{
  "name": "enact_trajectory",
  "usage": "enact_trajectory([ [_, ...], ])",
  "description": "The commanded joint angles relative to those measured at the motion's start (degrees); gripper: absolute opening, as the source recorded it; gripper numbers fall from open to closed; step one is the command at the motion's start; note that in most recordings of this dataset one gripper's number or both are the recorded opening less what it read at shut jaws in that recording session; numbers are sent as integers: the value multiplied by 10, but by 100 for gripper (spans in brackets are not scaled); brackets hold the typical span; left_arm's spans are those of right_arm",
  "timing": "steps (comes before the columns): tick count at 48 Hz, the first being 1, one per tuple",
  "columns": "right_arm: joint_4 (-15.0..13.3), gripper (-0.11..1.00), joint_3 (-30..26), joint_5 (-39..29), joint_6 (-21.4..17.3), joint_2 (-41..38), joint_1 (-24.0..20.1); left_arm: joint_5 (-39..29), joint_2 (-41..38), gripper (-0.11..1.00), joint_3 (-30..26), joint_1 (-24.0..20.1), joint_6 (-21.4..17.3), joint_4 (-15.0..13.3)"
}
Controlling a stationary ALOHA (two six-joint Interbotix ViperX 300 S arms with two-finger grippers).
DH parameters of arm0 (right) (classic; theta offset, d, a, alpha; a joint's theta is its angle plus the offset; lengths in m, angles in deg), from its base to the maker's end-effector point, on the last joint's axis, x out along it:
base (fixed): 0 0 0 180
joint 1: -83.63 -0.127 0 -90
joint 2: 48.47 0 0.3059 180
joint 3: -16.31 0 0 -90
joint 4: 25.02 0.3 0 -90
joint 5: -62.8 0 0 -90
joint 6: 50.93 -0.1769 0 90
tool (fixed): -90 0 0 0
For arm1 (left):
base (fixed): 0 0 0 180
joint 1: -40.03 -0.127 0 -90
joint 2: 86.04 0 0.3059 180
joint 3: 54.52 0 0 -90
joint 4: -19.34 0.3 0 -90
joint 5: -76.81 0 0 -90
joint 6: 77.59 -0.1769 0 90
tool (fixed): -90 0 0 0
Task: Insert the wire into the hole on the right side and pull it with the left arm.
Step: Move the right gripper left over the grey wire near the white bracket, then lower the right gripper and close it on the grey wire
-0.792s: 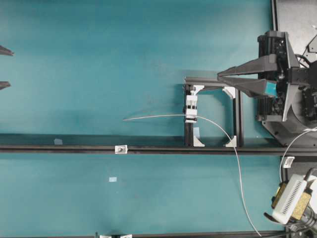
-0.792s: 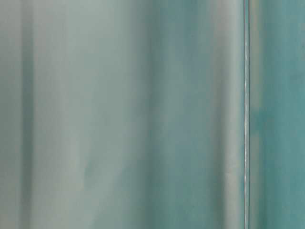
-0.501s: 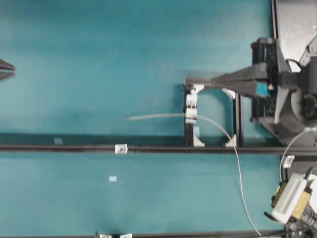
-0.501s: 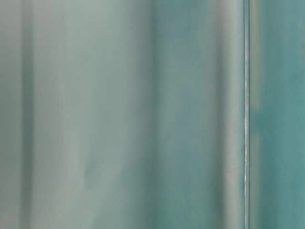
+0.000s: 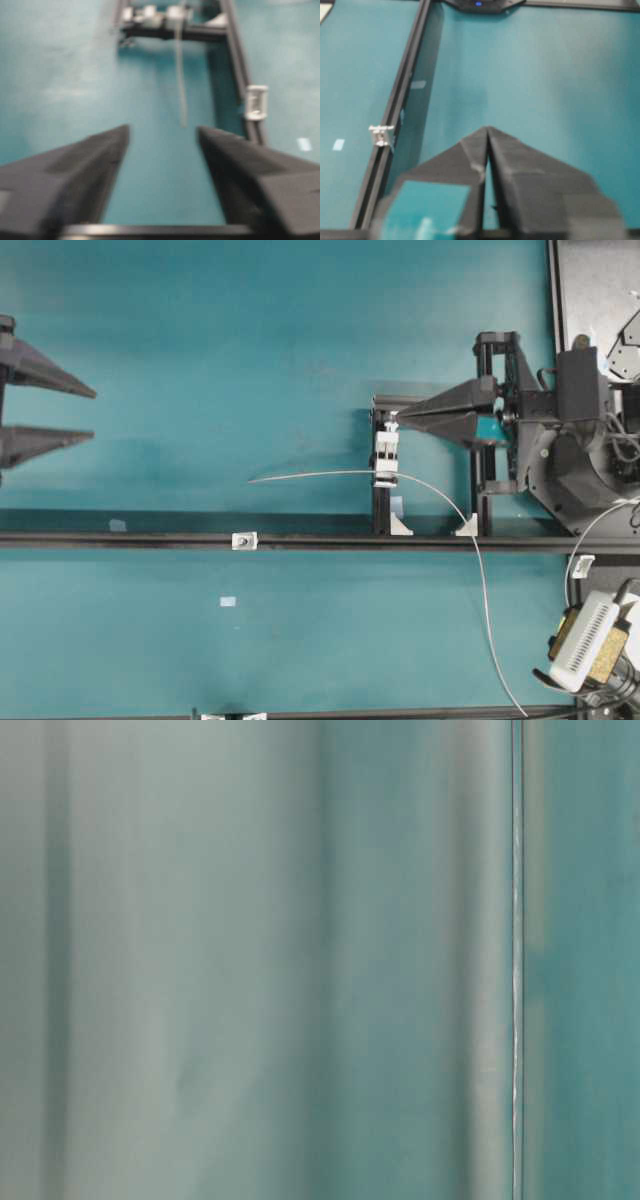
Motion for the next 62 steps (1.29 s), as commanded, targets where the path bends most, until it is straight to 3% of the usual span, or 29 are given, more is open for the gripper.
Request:
enact_trajectory([
  [1,0,26,-4,9,-4,-10,1,16,-13,36,-12,-2,-1,-1],
  [7,1,65,-4,9,-5,-20,1,18,-34,73,-11,-2,-1,-1],
  [11,1,82,-4,9,-5,-33,1,19,-47,77,-11,-2,-1,-1],
  [27,1,79,-22,10,-5,-111,1,41,-80,77,-12,-3,-3,-1],
  [62,-3,79,-116,7,-4,-316,1,42,-163,77,-28,-6,2,-1],
])
